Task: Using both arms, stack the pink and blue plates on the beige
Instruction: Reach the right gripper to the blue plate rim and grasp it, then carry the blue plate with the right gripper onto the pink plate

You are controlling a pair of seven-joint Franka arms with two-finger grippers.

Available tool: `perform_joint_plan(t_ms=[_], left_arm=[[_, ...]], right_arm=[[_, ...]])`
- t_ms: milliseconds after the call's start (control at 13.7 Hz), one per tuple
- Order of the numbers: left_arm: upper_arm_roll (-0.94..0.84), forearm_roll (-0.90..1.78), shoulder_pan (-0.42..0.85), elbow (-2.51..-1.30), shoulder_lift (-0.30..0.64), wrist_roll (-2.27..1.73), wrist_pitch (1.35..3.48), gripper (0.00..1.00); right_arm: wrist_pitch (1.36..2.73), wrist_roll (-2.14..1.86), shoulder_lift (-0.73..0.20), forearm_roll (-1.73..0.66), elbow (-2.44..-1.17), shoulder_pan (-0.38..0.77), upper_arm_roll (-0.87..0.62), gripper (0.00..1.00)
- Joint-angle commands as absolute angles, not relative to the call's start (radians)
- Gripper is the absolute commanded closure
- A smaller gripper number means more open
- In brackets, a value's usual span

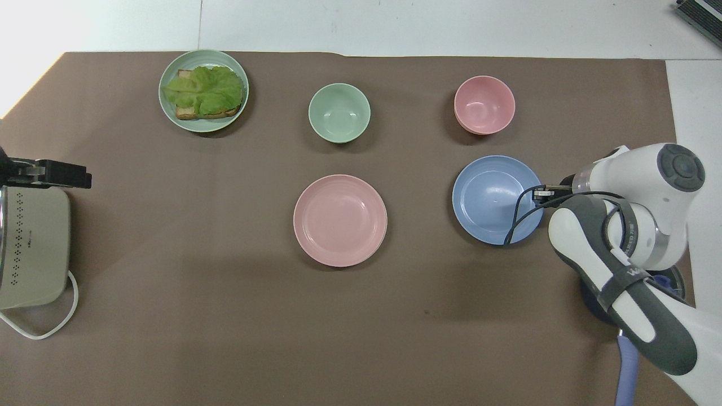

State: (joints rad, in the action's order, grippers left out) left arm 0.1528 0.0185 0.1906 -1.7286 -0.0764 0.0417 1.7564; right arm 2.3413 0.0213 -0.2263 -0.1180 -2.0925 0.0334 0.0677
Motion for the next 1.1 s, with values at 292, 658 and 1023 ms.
perform_joint_plan(t_ms=[292,658,1023], left_arm=[[0.144,0.002,0.181,-1.717,-0.081,0.048,1.735,0.00],[0.144,0.002,0.181,-1.717,-0.081,0.048,1.735,0.00],[0.144,0.002,0.181,-1.717,-0.081,0.048,1.735,0.00]], right_arm=[[2.203,0.005,-0.114,-0.204,-2.042,0.037,0.034,1.00],[2.146,0.043,-0.061,-0.204,-2.019,0.037,-0.046,1.00],[2.196,0.260,-0.075,-0.204,-1.985,0.037,-0.193,1.00]])
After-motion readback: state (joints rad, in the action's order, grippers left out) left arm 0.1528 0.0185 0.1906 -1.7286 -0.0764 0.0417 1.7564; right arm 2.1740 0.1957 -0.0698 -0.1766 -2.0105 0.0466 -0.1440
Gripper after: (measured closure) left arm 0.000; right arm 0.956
